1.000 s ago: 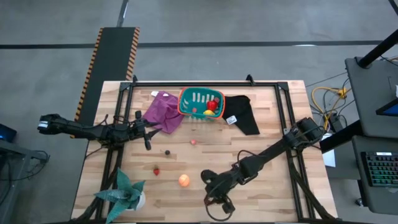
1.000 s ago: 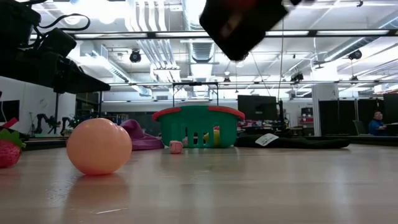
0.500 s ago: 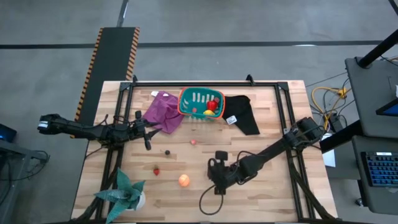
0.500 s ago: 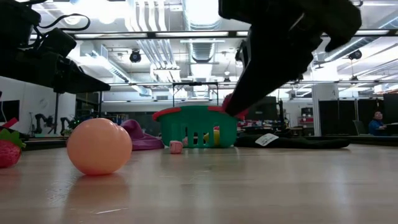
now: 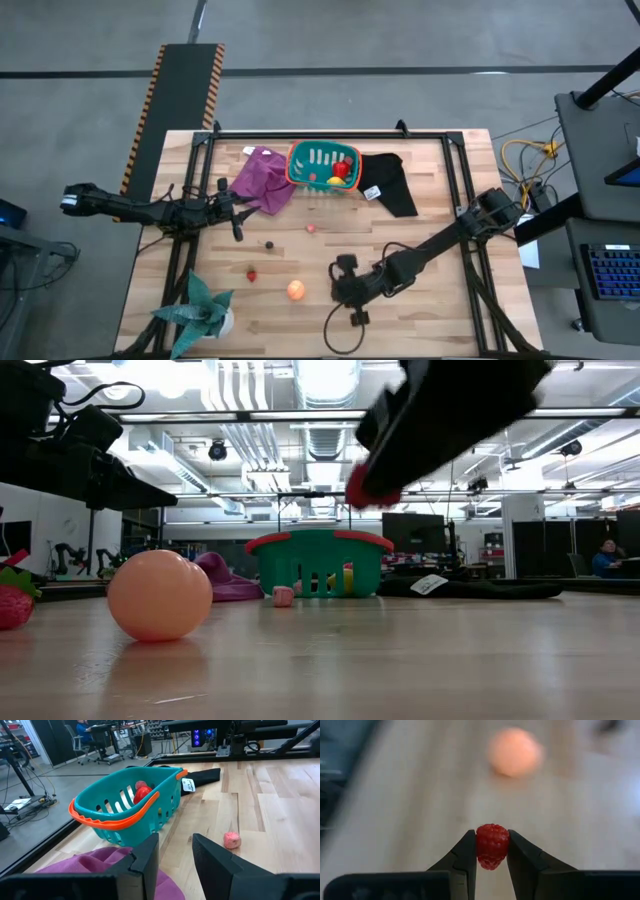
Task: Pick and placing Produce into tupperware
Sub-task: Put the red raspberry into the blue bin
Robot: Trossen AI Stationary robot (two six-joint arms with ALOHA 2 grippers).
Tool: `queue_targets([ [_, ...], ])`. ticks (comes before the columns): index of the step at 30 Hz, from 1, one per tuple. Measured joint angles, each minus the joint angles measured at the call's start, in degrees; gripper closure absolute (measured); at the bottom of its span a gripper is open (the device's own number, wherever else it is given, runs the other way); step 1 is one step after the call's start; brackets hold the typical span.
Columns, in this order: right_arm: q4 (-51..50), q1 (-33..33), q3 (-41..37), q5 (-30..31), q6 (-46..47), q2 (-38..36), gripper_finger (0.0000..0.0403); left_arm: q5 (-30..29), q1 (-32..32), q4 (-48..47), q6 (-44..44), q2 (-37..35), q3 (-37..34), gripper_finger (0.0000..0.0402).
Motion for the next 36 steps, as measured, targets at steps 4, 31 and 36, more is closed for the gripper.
queue_targets([
  [4,5.75,-0.57,0.00,-11.81,-3.47,0.00,0.0329,-0.01,0.00,0.00,-0.01,0.00,0.00,0.0296],
  [31,3.97,-26.92,-11.34,-16.17,-22.41,-22.78,0.0330,0.00,-0.01,-0.48,-0.01,-0.02,0.00,0.0296],
  [36,3.94,-35.16,-12.76,-16.69,-22.88,-23.69,0.0330,0.00,-0.01,-0.46,-0.01,-0.02,0.00,0.0296],
])
